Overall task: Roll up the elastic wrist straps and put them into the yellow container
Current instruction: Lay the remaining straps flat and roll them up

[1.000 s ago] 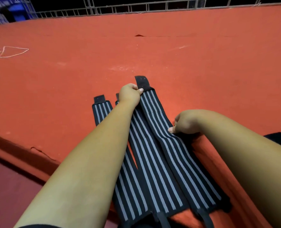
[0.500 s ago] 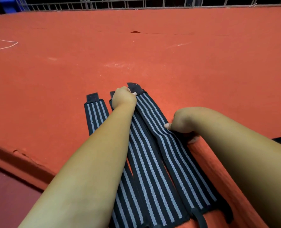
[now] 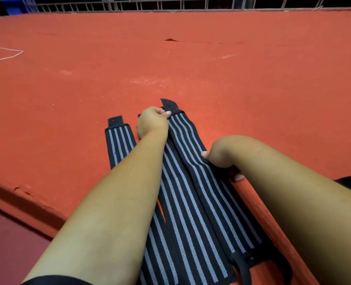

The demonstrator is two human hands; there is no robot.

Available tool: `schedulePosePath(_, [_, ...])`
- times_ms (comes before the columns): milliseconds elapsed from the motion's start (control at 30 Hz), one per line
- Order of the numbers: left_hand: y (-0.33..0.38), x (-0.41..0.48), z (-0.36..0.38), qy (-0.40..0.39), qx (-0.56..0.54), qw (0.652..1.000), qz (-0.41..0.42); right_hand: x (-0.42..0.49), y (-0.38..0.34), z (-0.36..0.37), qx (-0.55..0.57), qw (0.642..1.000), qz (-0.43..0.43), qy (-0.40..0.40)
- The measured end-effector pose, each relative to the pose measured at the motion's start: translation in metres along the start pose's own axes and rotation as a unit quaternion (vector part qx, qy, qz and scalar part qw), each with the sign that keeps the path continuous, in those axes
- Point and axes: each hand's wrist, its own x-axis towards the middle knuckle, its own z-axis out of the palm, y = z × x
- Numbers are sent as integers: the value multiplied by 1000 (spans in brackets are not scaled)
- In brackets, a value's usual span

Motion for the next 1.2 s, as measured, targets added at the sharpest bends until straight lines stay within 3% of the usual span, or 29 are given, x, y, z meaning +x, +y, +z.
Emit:
schedulePosePath(167, [18,-35,-15,5,-79,995,58,-10,6,5,40,998,-45,29])
schedulePosePath(367, [72,-99,-51,-27,-149,977,149,-19,41,32,199,973,-105,61])
schedulePosePath(500, [111,-145,-86,-59,-205,957,199,-47,67,28,353,904,-161,179])
schedulePosePath(633, [144,-193,-114,-108,-288,931,196,-121,82,-9,450,791,-230,345])
schedulePosePath(767, [177,-244,-139,-147,-357,904,187,-179,96,-30,515,711,-307,367])
schedulePosePath(1200, [245,-357,-216,-260,-458,821,220,-336,131,-37,567,606,-415,373])
